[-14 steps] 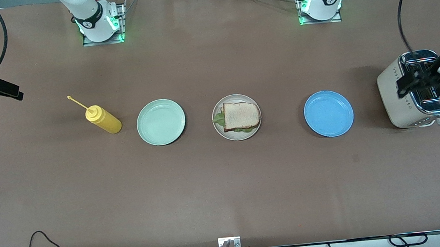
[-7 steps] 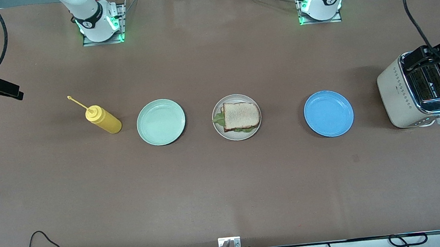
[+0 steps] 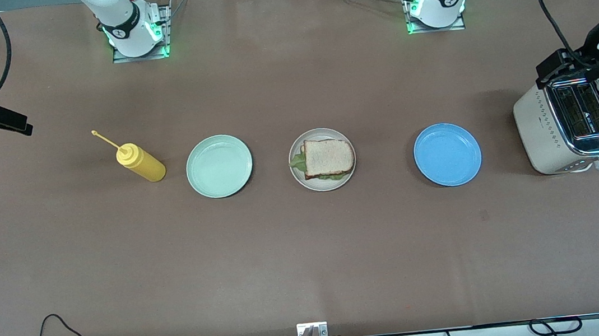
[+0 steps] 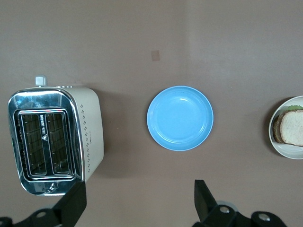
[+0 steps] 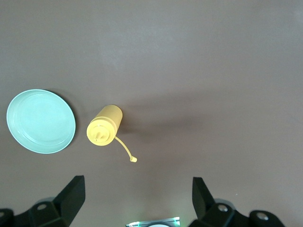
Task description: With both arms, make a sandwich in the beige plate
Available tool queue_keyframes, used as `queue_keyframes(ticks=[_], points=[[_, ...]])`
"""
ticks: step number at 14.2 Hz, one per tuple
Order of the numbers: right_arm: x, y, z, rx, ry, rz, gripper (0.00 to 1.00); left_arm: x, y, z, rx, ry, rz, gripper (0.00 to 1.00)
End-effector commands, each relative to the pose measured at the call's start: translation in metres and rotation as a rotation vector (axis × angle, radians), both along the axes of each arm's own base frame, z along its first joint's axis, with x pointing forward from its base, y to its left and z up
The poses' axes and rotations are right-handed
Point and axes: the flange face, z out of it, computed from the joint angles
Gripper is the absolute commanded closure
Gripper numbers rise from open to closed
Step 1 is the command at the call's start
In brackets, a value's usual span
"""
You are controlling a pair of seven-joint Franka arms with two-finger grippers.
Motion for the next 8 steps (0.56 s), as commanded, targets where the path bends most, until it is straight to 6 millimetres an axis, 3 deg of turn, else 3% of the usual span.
queue_keyframes(ticks=[1,8], points=[[-0.0054,0.0020,0.0034,0.012,0.000,-0.006,0.00,-0.0126,0.0025,0.0027,-0.009,0.008,0.011,0.00],[-0.0059,0.0020,0.0030,0.013,0.005,-0.006,0.00,-0.0187,0.0030,0.0076,-0.001,0.018,0.003,0.00]])
